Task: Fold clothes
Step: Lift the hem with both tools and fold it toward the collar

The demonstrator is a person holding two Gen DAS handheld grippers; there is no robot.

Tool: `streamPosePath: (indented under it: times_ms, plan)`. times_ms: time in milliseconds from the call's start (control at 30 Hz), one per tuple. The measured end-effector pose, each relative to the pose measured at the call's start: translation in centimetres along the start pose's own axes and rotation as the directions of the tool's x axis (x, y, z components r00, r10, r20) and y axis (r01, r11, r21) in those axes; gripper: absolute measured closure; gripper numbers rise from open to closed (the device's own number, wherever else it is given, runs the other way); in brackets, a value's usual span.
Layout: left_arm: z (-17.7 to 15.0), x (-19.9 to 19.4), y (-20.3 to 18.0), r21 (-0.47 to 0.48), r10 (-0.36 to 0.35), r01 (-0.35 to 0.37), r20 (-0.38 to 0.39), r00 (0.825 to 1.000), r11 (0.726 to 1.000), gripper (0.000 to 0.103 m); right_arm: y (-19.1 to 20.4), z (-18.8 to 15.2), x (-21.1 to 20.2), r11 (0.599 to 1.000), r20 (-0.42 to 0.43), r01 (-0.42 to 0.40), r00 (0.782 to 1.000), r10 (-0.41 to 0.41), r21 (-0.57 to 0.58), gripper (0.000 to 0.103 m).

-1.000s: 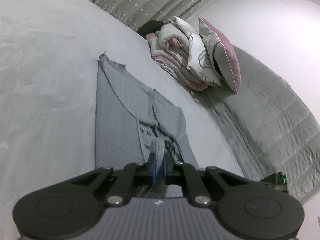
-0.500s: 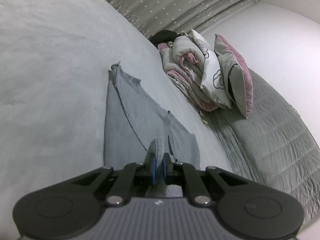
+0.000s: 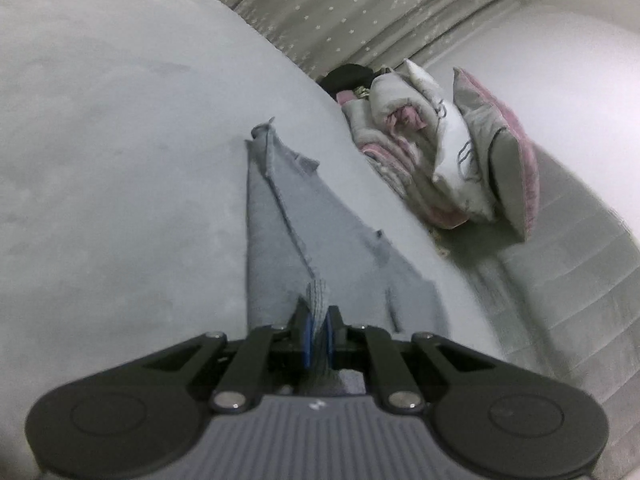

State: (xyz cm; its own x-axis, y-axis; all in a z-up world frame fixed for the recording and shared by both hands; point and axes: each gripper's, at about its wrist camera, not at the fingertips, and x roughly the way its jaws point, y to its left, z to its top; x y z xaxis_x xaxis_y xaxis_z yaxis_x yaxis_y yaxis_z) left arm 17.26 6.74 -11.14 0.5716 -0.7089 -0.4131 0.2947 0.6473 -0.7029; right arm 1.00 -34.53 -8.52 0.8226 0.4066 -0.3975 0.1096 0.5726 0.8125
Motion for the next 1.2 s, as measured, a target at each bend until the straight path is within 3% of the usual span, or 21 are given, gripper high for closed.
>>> streamPosePath:
  times_ms: [100, 167, 233, 300, 367, 400, 533, 633, 767, 800, 900, 967, 1067, 1200]
  plan:
    - [0.2, -0.5, -0.7, 0.021, 0.009, -0.009, -0.005, 1.0, 1.0, 0.093, 0.2, -0.7, 0.1, 0.999, 0.015, 0.026, 1.0, -0.025, -0.019, 0.091]
    - [0.4, -0.9, -0.8, 0.016, -0.008, 0.009, -0.023, 1.0, 1.0, 0.082, 0.6, -1.0, -0.5, 0.999, 0.03, 0.04, 0.999, -0.039, -0.03, 0.086]
    - [0.7, -1.1, -1.0, 0.02, -0.016, 0.017, -0.042, 0.999, 1.0, 0.079, 0.9, -0.9, -1.1, 0.998, 0.033, 0.039, 0.999, -0.037, -0.045, 0.086]
    - [0.6, -0.9, -1.3, 0.036, 0.004, -0.002, -0.063, 0.998, 0.999, 0.079, 1.0, -0.8, -1.2, 0.998, 0.026, 0.033, 0.999, -0.032, -0.05, 0.085]
    - [0.4, -0.9, -2.0, 0.068, 0.017, -0.013, -0.064, 0.998, 0.998, 0.093, 0.9, -0.8, -0.8, 0.998, 0.024, 0.045, 0.999, -0.044, -0.051, 0.085]
    - [0.2, -1.0, -2.5, 0.09, 0.019, -0.014, -0.06, 0.998, 0.996, 0.094, 0.9, -1.0, -0.6, 0.997, 0.026, 0.055, 0.998, -0.053, -0.052, 0.085]
    - [-0.4, -2.6, -6.3, 0.227, -0.063, 0.07, -0.039, 0.997, 0.971, 0.096, 1.4, -1.4, -0.4, 0.994, 0.041, 0.07, 0.997, -0.066, -0.087, 0.085]
    - [-0.5, -4.0, -8.8, 0.298, -0.157, 0.16, -0.033, 0.987, 0.941, 0.096, 1.9, -1.3, -0.4, 0.992, 0.044, 0.072, 0.997, -0.067, -0.108, 0.088]
    - [0.0, -5.6, -9.9, 0.309, -0.289, 0.275, -0.003, 0.957, 0.91, 0.096, 2.2, -1.3, -0.9, 0.991, 0.08, 0.064, 0.995, -0.055, -0.115, 0.09]
    - [0.2, -5.7, -9.6, 0.299, -0.291, 0.274, 0.012, 0.957, 0.914, 0.096, 2.5, -1.2, -1.0, 0.992, 0.089, 0.053, 0.995, -0.043, -0.116, 0.091]
    - [0.7, -5.2, -7.9, 0.254, -0.196, 0.174, 0.064, 0.979, 0.951, 0.096, 3.0, -1.0, -1.4, 0.992, 0.121, 0.025, 0.993, -0.01, -0.123, 0.091]
    - [0.8, -4.0, -6.2, 0.222, -0.055, 0.039, 0.069, 0.996, 0.974, 0.095, 3.3, -0.8, -1.4, 0.991, 0.132, 0.03, 0.991, -0.012, -0.132, 0.091]
    - [0.6, -1.8, -4.1, 0.201, 0.089, -0.093, 0.028, 0.996, 0.975, 0.095, 3.4, -0.8, -0.7, 0.988, 0.133, 0.059, 0.99, -0.04, -0.143, 0.092]
    - [0.3, -0.6, -2.9, 0.174, 0.15, -0.146, -0.004, 0.989, 0.974, 0.088, 2.9, -0.8, 0.5, 0.984, 0.114, 0.099, 0.99, -0.083, -0.149, 0.092]
